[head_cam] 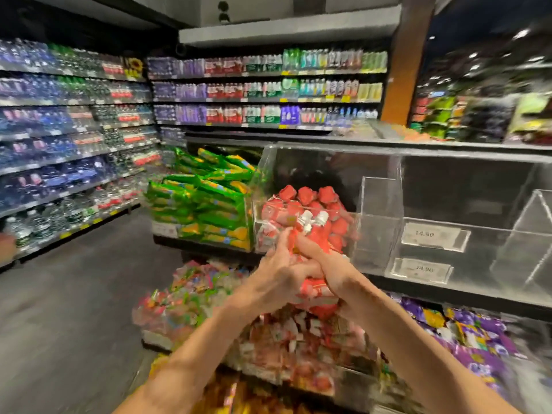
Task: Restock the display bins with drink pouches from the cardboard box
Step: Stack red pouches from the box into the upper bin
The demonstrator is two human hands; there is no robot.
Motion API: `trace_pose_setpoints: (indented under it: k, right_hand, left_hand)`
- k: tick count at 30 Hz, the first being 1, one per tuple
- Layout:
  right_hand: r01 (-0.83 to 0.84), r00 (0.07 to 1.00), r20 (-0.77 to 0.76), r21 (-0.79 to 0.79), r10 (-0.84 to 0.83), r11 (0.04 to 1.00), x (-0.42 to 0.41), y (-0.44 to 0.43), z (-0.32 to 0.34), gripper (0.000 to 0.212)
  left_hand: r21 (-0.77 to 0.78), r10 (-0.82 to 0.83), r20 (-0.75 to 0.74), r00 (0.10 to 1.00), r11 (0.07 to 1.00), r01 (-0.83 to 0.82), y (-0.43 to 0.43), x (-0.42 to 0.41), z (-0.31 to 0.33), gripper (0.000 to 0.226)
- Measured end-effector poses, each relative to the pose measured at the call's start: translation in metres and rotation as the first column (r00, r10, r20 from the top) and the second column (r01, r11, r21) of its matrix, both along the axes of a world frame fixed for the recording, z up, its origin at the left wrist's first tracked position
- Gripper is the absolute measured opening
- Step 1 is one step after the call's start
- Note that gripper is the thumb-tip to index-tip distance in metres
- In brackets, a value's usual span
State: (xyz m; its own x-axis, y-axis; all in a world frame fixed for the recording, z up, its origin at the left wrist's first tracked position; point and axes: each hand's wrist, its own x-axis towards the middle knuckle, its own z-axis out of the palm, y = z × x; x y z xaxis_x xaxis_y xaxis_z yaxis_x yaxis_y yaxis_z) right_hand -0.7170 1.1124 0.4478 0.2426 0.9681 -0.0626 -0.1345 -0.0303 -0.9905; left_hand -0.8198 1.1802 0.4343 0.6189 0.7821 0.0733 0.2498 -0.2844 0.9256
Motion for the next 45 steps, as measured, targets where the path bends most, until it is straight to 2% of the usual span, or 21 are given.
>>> trace_pose_setpoints:
  k: [2,4,6,7,11,13,15,17,18,19,21,24,26,28,30,33,35,36,38,42,45]
  right_hand:
    - [0.02,0.997,-0.076,-0.027,-0.022,0.999,-0.008,0.011,0.003,0.03]
    - [0.028,0.979,-0.199,-0.036,-0.034,0.999,-0.015,0.02,0.008,0.025]
    - [0.068,0.942,-0.328,-0.026,-0.072,0.997,-0.017,0.029,0.012,0.024]
    - [0.091,0.932,-0.352,-0.014,-0.09,0.996,-0.017,0.033,0.015,0.023]
    - [0.159,0.932,-0.332,0.017,-0.144,0.987,-0.015,0.041,0.023,0.028]
    - [0.207,0.924,-0.334,0.021,-0.188,0.978,-0.01,0.043,0.03,0.032]
    - [0.251,0.902,-0.372,0.039,-0.219,0.967,-0.007,0.047,0.041,0.027]
    - [0.262,0.894,-0.393,0.072,-0.214,0.963,-0.003,0.053,0.052,0.023]
    - [0.261,0.898,-0.388,0.094,-0.206,0.961,-0.001,0.055,0.057,0.028]
    - [0.267,0.903,-0.375,0.109,-0.209,0.957,0.003,0.057,0.061,0.034]
    - [0.284,0.912,-0.338,0.107,-0.233,0.953,0.012,0.058,0.073,0.04]
    - [0.321,0.92,-0.264,0.083,-0.29,0.943,0.026,0.055,0.096,0.026]
    - [0.355,0.916,-0.232,0.086,-0.328,0.931,0.038,0.051,0.108,0.023]
    - [0.381,0.914,-0.184,0.09,-0.361,0.92,0.053,0.043,0.117,0.023]
    - [0.425,0.9,-0.154,0.094,-0.408,0.9,0.069,0.035,0.124,0.021]
    - [0.467,0.878,-0.163,0.091,-0.449,0.88,0.092,0.026,0.128,0.02]
    - [0.479,0.872,-0.154,0.075,-0.465,0.874,0.103,0.022,0.128,0.02]
    - [0.489,0.866,-0.157,0.069,-0.474,0.87,0.108,0.02,0.128,0.02]
    - [0.499,0.86,-0.163,0.073,-0.483,0.863,0.118,0.018,0.127,0.02]
    - [0.517,0.853,-0.142,0.092,-0.503,0.851,0.132,0.016,0.123,0.02]
    - [0.527,0.846,-0.15,0.088,-0.512,0.845,0.145,0.013,0.123,0.027]
  left_hand:
    - [-0.095,-0.093,0.052,0.994,0.991,0.098,0.019,-0.01,0.01,0.119]
    - [-0.243,-0.112,0.235,0.965,0.955,0.17,0.031,-0.017,0.022,0.119]
    - [-0.333,-0.113,0.365,0.924,0.911,0.243,0.036,-0.024,0.027,0.09]
    - [-0.351,-0.122,0.378,0.918,0.898,0.264,0.042,-0.026,0.026,0.08]
    - [-0.301,-0.169,0.45,0.877,0.896,0.327,0.059,-0.03,0.034,0.074]
    - [-0.285,-0.063,0.488,0.87,0.931,0.228,0.066,-0.024,0.037,0.075]
    - [-0.261,0.023,0.508,0.861,0.957,0.129,0.07,-0.017,0.035,0.082]
    - [-0.209,0.083,0.503,0.86,0.977,0.028,0.071,-0.008,0.04,0.071]
    - [-0.186,0.079,0.487,0.87,0.983,0.015,0.072,-0.003,0.045,0.059]
    - [-0.16,0.045,0.464,0.885,0.986,0.034,0.069,0.0,0.053,0.049]
    - [-0.16,-0.054,0.449,0.892,0.977,0.14,0.069,0.008,0.071,0.048]
    - [-0.301,-0.138,0.516,0.846,0.895,0.329,0.074,0.022,0.098,0.024]
    - [-0.317,-0.186,0.501,0.845,0.869,0.379,0.08,0.032,0.109,0.028]
    - [-0.278,-0.199,0.414,0.888,0.902,0.331,0.089,0.042,0.112,0.022]
    - [-0.224,-0.116,0.263,0.958,0.958,0.178,0.101,0.054,0.108,0.016]
    - [-0.186,-0.044,0.138,0.989,0.98,0.07,0.123,0.079,0.098,0.041]
    - [0.044,-0.003,0.038,0.999,0.999,0.002,0.134,0.1,0.092,0.027]
    - [0.183,0.024,-0.015,1.0,0.983,-0.021,0.137,0.111,0.092,0.018]
    - [0.35,0.056,-0.069,0.996,0.936,-0.028,0.141,0.134,0.094,0.008]
    - [0.5,0.061,-0.12,0.991,0.866,0.008,0.152,0.168,0.088,0.013]
    - [0.549,0.052,-0.165,0.985,0.834,0.048,0.16,0.187,0.079,0.014]
